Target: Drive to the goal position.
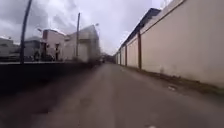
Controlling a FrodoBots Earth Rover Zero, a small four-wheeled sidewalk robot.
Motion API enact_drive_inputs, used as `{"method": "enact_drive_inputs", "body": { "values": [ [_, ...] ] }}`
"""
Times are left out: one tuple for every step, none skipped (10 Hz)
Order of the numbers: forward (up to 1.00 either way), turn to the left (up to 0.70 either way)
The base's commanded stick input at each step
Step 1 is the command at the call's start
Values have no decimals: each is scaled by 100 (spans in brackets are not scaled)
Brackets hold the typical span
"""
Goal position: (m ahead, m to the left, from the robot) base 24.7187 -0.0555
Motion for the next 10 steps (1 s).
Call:
{"method": "enact_drive_inputs", "body": {
  "values": [
    [70, 0],
    [70, 0],
    [70, 0],
    [70, 0],
    [70, 0],
    [70, 0],
    [70, 0],
    [70, 0],
    [70, 0],
    [70, 0]
  ]
}}
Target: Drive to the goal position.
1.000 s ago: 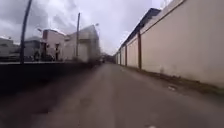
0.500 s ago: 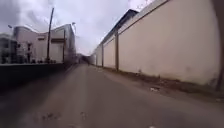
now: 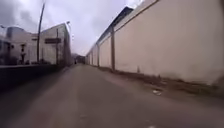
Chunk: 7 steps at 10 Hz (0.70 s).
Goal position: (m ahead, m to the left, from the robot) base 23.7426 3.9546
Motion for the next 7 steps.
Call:
{"method": "enact_drive_inputs", "body": {
  "values": [
    [70, 0],
    [70, 5],
    [70, 35],
    [70, 35],
    [70, 35],
    [70, 31],
    [70, 15]
  ]
}}
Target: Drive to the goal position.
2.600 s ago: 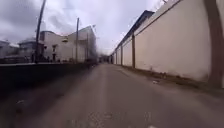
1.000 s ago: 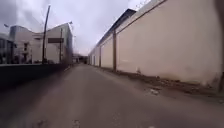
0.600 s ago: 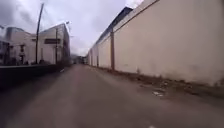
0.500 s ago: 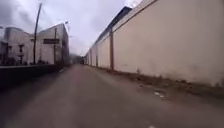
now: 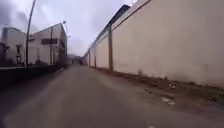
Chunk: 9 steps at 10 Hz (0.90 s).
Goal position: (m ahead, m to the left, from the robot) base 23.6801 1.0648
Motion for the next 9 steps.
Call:
{"method": "enact_drive_inputs", "body": {
  "values": [
    [70, 0],
    [70, 0],
    [70, 0],
    [70, 0],
    [70, 0],
    [70, 0],
    [70, 0],
    [70, 0],
    [70, 3]
  ]
}}
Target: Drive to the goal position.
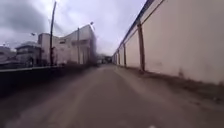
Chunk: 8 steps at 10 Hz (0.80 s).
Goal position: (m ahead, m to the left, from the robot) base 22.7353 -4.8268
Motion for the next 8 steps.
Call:
{"method": "enact_drive_inputs", "body": {
  "values": [
    [70, 8],
    [70, 13],
    [70, -24],
    [70, -32],
    [70, 4],
    [70, 3],
    [70, 2],
    [70, 2]
  ]
}}
